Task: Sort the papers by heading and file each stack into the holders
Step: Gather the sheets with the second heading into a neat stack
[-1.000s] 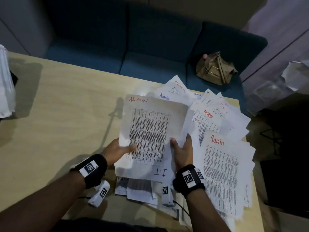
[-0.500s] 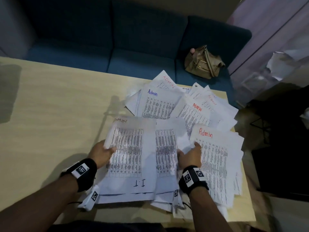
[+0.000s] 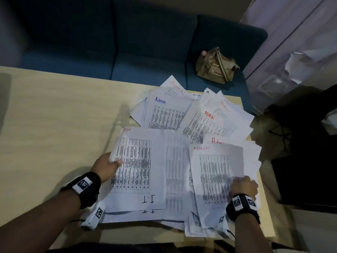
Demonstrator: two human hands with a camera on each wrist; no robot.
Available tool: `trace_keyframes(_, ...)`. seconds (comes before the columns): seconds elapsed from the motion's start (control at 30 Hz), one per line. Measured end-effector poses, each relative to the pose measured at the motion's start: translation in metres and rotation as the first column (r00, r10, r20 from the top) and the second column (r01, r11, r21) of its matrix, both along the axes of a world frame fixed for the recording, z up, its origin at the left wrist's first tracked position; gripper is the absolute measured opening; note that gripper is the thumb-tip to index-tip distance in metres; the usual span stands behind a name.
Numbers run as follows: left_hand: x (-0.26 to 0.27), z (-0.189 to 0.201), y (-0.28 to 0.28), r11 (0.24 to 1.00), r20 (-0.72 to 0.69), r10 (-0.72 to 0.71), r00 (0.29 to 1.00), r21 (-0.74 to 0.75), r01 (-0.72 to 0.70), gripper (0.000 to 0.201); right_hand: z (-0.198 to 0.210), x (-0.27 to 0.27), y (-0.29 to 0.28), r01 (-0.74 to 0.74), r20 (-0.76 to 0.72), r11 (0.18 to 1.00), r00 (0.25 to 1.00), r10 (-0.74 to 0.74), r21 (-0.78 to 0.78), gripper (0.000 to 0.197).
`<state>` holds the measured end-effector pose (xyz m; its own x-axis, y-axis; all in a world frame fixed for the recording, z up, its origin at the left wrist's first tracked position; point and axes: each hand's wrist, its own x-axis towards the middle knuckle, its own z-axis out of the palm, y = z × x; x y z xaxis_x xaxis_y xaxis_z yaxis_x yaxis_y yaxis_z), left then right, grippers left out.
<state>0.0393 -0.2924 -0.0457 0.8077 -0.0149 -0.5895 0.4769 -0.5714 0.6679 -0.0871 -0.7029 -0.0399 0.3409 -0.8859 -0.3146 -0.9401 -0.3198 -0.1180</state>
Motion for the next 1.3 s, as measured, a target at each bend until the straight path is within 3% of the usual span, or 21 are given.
trace_keyframes(0.07, 0.001, -0.003, 0.003, 1.0, -0.01, -0.006, 1.0, -0.004, 0.006, 0.039, -0.003, 0.0, -0.002, 0.015, 0.011, 1.0, 1.0, -0.015, 0.002, 0.037)
trace_keyframes(0.23, -0.002, -0.002, 0.003, 1.0, -0.006, -0.012, 1.0, -0.012, 0.012, 0.045, 0.003, 0.001, 0.006, -0.018, 0.258, 0.999, 0.966, 0.027, -0.038, 0.022)
trace_keyframes(0.4, -0.001, -0.004, 0.003, 1.0, -0.001, -0.018, 1.0, -0.021, 0.018, 0.045, 0.013, 0.0, 0.003, 0.021, 0.472, 1.0, 0.882, -0.008, -0.022, 0.037)
trace_keyframes(0.53, -0.001, -0.005, 0.005, 1.0, -0.007, -0.017, 1.0, -0.026, 0.017, 0.049, 0.032, 0.007, -0.002, -0.096, 0.571, 0.993, 0.812, 0.119, -0.071, 0.008)
trace_keyframes(0.63, -0.002, -0.006, 0.006, 0.999, -0.009, -0.019, 1.0, -0.029, 0.018, 0.051, 0.046, 0.014, -0.006, -0.156, 0.617, 0.985, 0.769, 0.164, -0.068, 0.004)
trace_keyframes(0.7, -0.003, -0.005, 0.005, 0.999, -0.016, -0.007, 1.0, -0.05, 0.007, 0.051, 0.058, 0.02, -0.007, -0.197, 0.652, 0.977, 0.73, 0.204, -0.086, 0.012)
trace_keyframes(0.83, -0.002, -0.005, 0.004, 0.997, -0.016, 0.021, 1.0, -0.07, -0.022, 0.038, 0.101, 0.036, -0.011, -0.153, 0.802, 0.979, 0.564, 0.198, -0.135, 0.031)
trace_keyframes(1.0, -0.001, -0.002, 0.005, 0.986, 0.032, 0.11, 0.993, -0.126, -0.105, 0.023, 0.102, 0.065, 0.021, -0.254, 0.76, 0.967, 0.621, 0.19, -0.035, 0.044)
trace_keyframes(1.07, -0.002, 0.003, 0.003, 0.983, 0.038, 0.091, 0.995, -0.163, -0.083, 0.021, 0.079, 0.075, 0.059, -0.329, 0.72, 0.939, 0.675, 0.162, 0.098, 0.049)
trace_keyframes(1.13, -0.002, 0.004, 0.001, 0.977, 0.027, 0.093, 0.995, -0.195, -0.086, 0.023, 0.046, 0.08, 0.099, -0.369, 0.673, 0.894, 0.731, 0.111, 0.254, 0.04)
trace_keyframes(1.2, -0.001, 0.005, 0.001, 0.969, 0.016, 0.147, 0.989, -0.201, -0.141, 0.032, 0.025, 0.082, 0.137, -0.386, 0.605, 0.843, 0.791, 0.093, 0.374, 0.03)
trace_keyframes(1.3, -0.002, 0.01, 0.002, 0.93, -0.031, 0.241, 0.97, -0.278, -0.24, 0.068, 0.01, 0.085, 0.183, -0.441, 0.521, 0.782, 0.835, 0.177, 0.441, 0.023)
